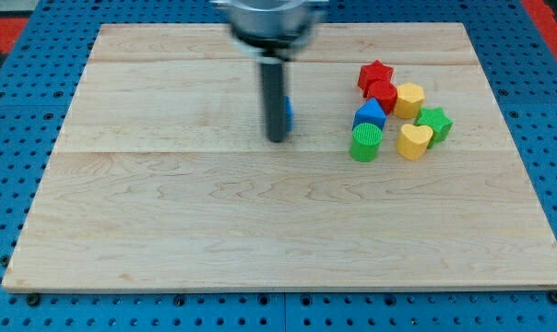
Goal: Move the cube towards the triangle
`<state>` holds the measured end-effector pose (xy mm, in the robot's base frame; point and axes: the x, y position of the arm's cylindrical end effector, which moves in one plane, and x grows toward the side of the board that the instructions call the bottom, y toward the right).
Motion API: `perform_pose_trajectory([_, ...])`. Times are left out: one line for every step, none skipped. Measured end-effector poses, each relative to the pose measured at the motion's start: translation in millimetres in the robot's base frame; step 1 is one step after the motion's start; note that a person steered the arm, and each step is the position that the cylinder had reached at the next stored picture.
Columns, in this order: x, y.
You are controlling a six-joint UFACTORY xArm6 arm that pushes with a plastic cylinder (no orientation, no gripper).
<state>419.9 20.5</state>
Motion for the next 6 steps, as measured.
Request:
perform_pose_trajectory([-6,-82])
perform_pose_trajectory([-15,-97])
perform_pose_trajectory([-9,-50])
perform_pose_trajectory([-9,-7])
perform_pose_trajectory([-36,-38])
perform_pose_trajectory([-56,-42])
